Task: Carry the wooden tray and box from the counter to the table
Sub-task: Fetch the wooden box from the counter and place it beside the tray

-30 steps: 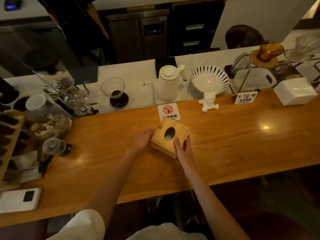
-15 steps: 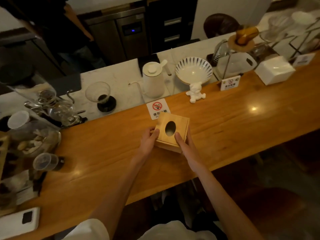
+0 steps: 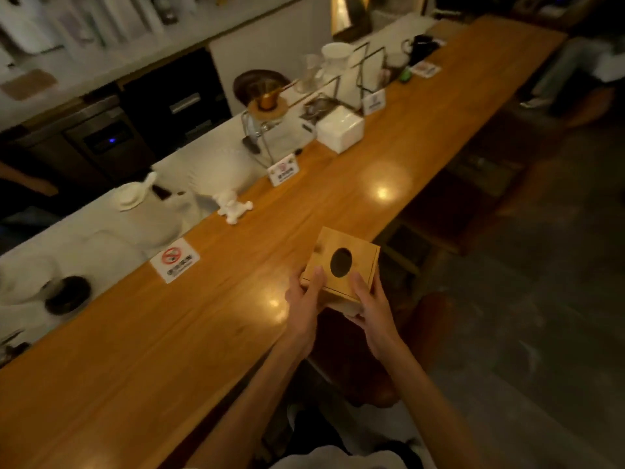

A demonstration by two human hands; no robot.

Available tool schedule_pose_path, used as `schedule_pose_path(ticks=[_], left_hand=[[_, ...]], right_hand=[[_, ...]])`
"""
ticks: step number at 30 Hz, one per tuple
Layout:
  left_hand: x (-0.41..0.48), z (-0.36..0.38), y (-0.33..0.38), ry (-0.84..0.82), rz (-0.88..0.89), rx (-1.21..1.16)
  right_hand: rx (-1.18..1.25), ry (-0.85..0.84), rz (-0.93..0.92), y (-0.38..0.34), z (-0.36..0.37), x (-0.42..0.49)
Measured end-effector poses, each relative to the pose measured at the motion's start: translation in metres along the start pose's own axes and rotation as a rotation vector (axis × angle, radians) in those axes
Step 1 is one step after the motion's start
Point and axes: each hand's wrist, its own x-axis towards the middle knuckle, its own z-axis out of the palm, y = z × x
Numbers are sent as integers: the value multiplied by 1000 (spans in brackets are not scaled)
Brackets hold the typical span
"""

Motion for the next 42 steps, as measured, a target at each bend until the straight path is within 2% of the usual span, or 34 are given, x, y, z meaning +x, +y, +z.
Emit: schedule_pose_path(ticks=[2, 5, 9, 13, 16, 21, 26, 31, 38, 42], left_hand=[[-11, 52, -10, -18, 45, -37], [-16, 125, -18, -94, 52, 45], [-13, 212, -17, -241, -37, 131], [-11, 287, -38, -404, -214, 185], [-15, 335, -61, -526, -307, 215], [2, 414, -79, -660, -314, 324], [57, 491, -68, -683, -253, 329], [134, 590, -49, -642, -123, 260], [230, 786, -29, -612, -188, 100], [290, 894, -10, -519, -145, 118]], right_hand=[[50, 41, -57, -8, -38, -12], [107, 25, -71, -23, -121, -27], [174, 11, -84, -54, -259, -43], [58, 111, -68, -91, -376, -59], [-87, 70, -7, -113, -429, -60], [-33, -21, 117, -139, -491, -38], [86, 6, 78, -181, -556, 20], [203, 148, -6, -251, -633, 115], [322, 335, -79, -359, -730, 251], [288, 283, -83, -410, -796, 315]])
